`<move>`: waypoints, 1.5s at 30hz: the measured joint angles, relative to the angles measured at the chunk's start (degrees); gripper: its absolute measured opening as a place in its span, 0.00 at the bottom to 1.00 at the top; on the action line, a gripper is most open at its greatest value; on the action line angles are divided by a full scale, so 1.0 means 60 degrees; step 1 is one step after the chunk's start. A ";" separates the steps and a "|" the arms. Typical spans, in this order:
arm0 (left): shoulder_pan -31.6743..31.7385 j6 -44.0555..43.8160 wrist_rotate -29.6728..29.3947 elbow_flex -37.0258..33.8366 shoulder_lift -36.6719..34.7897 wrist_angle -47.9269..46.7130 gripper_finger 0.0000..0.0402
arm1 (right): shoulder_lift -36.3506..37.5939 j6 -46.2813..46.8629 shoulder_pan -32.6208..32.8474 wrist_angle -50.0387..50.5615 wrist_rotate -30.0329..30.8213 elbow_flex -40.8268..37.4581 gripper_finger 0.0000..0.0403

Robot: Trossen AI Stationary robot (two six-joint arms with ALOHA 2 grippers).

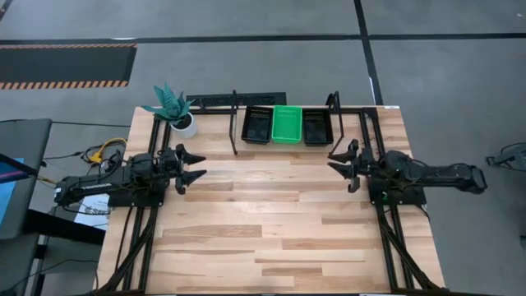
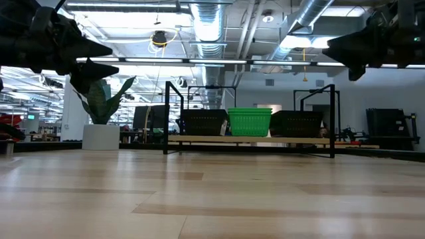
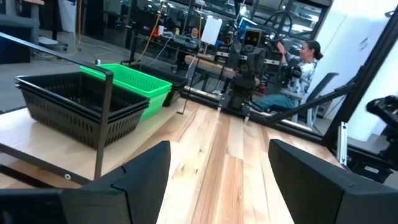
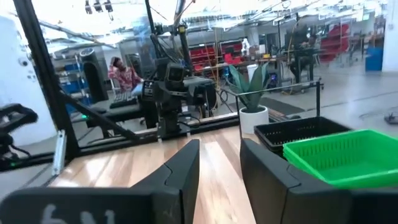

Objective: Stack baskets on shelf by color
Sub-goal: Return to Home Position

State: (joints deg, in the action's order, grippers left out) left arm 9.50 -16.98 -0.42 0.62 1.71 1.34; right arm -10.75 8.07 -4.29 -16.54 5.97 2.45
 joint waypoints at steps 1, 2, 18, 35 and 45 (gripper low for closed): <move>0.0000 -0.0005 0.0058 0.0000 -0.0003 0.0004 0.65 | 0.0280 0.0160 0.0001 0.0331 -0.0001 0.0019 0.35; 0.0000 -0.0009 0.0109 0.0000 -0.0003 0.0004 0.65 | 0.0610 0.0301 0.0007 0.0768 0.0002 0.0016 0.35; 0.0004 -0.0803 -0.0049 -0.0004 0.0028 -0.0029 0.65 | 0.1607 0.0066 0.0004 0.2275 0.0428 -0.0341 0.35; 0.0004 -0.0793 -0.0052 -0.0004 0.0026 -0.0026 0.65 | 0.1607 0.0157 0.0004 0.2358 0.0428 -0.0352 0.35; 0.0004 -0.0789 -0.0056 -0.0004 0.0026 -0.0026 0.65 | 0.1608 0.0164 0.0004 0.2362 0.0435 -0.0356 0.35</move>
